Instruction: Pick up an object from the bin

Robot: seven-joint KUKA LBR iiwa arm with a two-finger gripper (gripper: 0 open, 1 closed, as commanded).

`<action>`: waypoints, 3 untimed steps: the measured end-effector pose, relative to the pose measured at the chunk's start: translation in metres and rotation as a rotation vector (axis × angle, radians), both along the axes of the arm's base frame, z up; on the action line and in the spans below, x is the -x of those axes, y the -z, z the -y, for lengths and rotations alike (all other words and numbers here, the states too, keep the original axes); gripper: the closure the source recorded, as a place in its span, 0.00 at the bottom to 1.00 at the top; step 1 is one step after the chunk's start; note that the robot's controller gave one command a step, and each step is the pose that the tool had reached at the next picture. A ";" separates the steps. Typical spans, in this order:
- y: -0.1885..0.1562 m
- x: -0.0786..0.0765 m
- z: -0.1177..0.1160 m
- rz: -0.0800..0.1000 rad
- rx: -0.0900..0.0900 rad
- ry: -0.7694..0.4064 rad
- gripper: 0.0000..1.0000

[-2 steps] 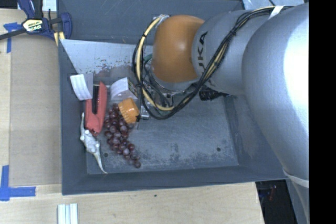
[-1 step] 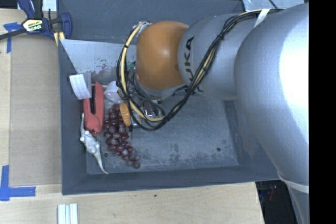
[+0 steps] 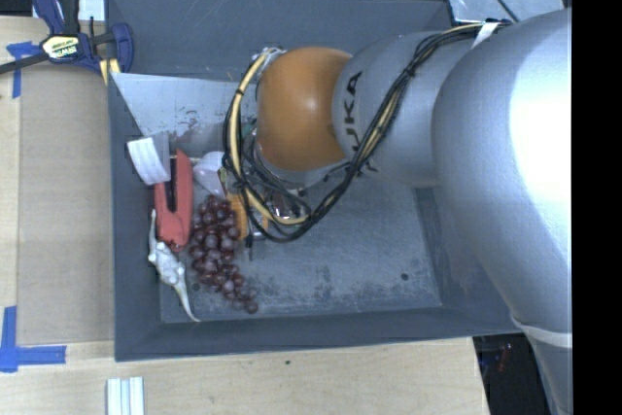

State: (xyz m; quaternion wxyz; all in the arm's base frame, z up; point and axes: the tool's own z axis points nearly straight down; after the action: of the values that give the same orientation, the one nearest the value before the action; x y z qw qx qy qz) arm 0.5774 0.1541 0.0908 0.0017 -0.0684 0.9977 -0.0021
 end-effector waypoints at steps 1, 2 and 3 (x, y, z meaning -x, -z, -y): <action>0.017 -0.047 0.031 0.008 0.009 -0.273 1.00; 0.018 -0.053 0.034 0.007 0.007 -0.290 1.00; -0.007 -0.054 0.034 0.012 0.006 -0.288 1.00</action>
Offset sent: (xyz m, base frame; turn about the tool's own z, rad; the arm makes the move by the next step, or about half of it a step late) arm 0.0000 0.0000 0.0000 0.0000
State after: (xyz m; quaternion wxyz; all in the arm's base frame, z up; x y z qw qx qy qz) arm 0.6310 0.1197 0.0980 0.0080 -0.2110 0.9774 -0.0055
